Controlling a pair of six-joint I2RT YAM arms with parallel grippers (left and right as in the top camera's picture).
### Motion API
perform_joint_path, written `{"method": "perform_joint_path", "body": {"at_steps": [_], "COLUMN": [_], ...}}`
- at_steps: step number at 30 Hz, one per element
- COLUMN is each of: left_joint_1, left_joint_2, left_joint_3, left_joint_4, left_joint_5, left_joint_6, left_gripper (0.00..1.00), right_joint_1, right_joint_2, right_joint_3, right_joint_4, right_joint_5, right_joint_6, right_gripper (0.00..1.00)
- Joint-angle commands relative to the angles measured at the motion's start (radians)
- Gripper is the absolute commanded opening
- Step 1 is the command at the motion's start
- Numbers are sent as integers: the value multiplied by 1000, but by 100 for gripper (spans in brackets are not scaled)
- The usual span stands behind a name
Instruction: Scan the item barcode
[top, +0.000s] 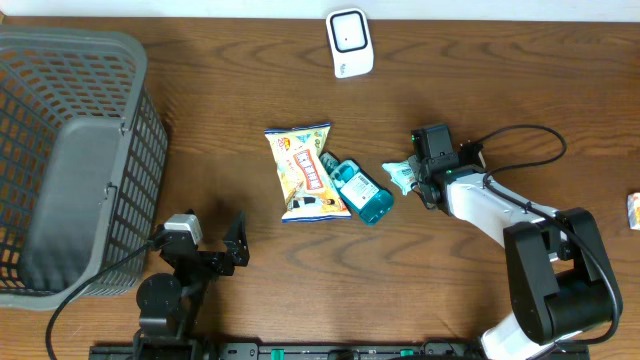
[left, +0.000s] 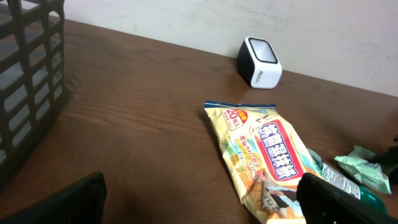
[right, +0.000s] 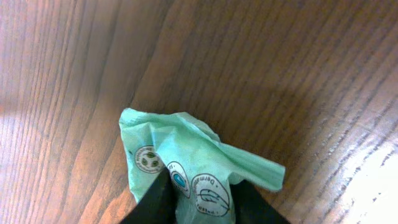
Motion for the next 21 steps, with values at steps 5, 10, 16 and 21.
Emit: {"method": "perform_joint_path", "body": {"at_steps": [5,10,16,21], "left_joint_1": [-3,-3,-3,-3], "left_joint_2": [-2,-2,-2,-2], "left_joint_3": [-18,-18,-18,-18], "left_joint_4": [-21,-21,-21,-21], "left_joint_5": [13,13,13,13], "left_joint_6": [13,13,13,13], "left_gripper": [98,98,98,98], "right_joint_1": [-79,-292,-389,-378], "right_joint_2": [-21,-155,-165,-166], "right_joint_3": [-19,5,4,4], "right_joint_4": [-117,-277,-384,-380], "right_joint_5": [-386,-997,-1567,-1718], "right_joint_6": [-3,-221,-246,-304], "right_gripper": [1,2,2,1]}}
